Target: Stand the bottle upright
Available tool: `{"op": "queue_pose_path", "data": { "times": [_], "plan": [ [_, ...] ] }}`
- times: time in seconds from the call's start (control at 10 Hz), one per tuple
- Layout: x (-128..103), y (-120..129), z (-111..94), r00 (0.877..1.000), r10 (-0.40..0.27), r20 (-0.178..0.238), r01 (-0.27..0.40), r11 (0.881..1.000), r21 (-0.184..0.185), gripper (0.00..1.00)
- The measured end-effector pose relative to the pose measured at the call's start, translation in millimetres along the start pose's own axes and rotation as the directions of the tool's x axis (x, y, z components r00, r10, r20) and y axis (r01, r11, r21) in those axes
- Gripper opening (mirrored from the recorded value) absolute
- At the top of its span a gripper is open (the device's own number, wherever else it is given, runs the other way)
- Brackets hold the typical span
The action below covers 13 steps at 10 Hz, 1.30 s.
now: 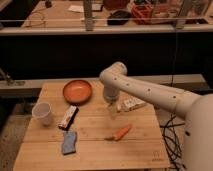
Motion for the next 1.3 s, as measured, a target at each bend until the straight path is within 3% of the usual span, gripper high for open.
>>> {"op": "queue_pose_path", "data": {
  "times": [0.3, 0.5, 0.8, 1.3],
  "plan": [
    [15.3, 14.0, -2.3, 0.999, -0.035, -0.030, 0.038, 0.996, 0.080, 0.80],
    [47.1, 19.5, -5.7, 0.998, -0.024, -0.057, 0.029, 0.995, 0.099, 0.80],
    [96.1, 25.4, -11.5, 0.999, 0.014, -0.029, -0.009, 0.988, 0.153, 0.80],
    [130.0, 2.0, 7.3, 0.999, 0.018, 0.029, -0.022, 0.989, 0.148, 0.80]
  ]
}}
